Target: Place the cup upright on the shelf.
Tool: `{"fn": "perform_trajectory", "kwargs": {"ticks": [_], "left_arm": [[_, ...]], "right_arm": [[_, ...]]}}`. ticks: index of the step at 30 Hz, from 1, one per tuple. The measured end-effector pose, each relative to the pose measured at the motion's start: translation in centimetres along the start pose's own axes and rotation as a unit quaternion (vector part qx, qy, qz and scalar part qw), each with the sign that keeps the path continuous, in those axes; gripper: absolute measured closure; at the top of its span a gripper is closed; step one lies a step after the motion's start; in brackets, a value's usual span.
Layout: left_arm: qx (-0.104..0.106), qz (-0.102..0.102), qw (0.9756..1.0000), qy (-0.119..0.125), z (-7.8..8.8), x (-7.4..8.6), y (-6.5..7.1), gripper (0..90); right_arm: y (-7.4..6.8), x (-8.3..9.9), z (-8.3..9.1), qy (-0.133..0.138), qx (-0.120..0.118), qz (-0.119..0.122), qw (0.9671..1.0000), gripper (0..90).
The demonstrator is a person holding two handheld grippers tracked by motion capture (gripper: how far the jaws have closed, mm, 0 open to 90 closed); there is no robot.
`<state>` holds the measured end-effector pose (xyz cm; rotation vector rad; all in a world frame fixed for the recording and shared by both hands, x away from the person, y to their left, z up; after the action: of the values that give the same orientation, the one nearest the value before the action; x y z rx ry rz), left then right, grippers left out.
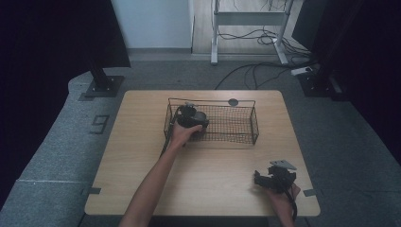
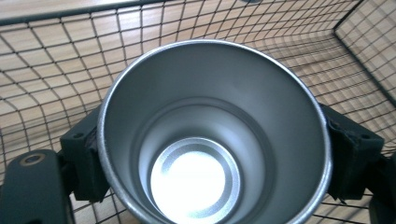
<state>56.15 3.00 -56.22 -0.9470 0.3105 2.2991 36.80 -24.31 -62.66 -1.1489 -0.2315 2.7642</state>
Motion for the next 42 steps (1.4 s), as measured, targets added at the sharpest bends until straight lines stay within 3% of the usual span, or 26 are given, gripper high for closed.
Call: {"fn": "perform_trajectory", "kwargs": {"ticks": [6,16,23,30,42], "left_arm": [[-0.005,-0.004,0.9998,-0.019,-0.1,0.3,0.1,13.9],[-0.012,0.003,0.9998,-0.017,0.1,0.1,0.1,8.6],[-0.008,0.007,0.9998,0.015,1.3,-1.0,0.2,3.5],[-0.008,0.011,0.9983,0.056,4.3,-2.2,0.0,3.9],[0.015,0.004,0.9945,0.103,8.3,-1.2,0.8,5.2]], "right_arm": [[0.0,0.0,0.0,0.0,0.0,0.0,1.0,0.0],[0.0,0.0,0.0,0.0,0.0,0.0,1.0,0.0],[0.0,0.0,0.0,-0.001,0.0,0.0,1.0,0.0],[0.0,0.0,0.0,-0.001,0.0,0.0,1.0,0.0],[0.0,0.0,0.0,-0.001,0.0,0.0,1.0,0.0]]}}
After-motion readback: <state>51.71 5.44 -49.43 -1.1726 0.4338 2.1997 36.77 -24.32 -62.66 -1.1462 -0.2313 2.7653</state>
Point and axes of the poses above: each handheld gripper's, and its own axes: z roughly backward along the jaws, x roughly out of its underside, y roughly to its right, the point moved 10 cm from there along -z, roughly forward along the jaws, and after that the axes turned 15 degrees about -z, right-handed, at the moved point
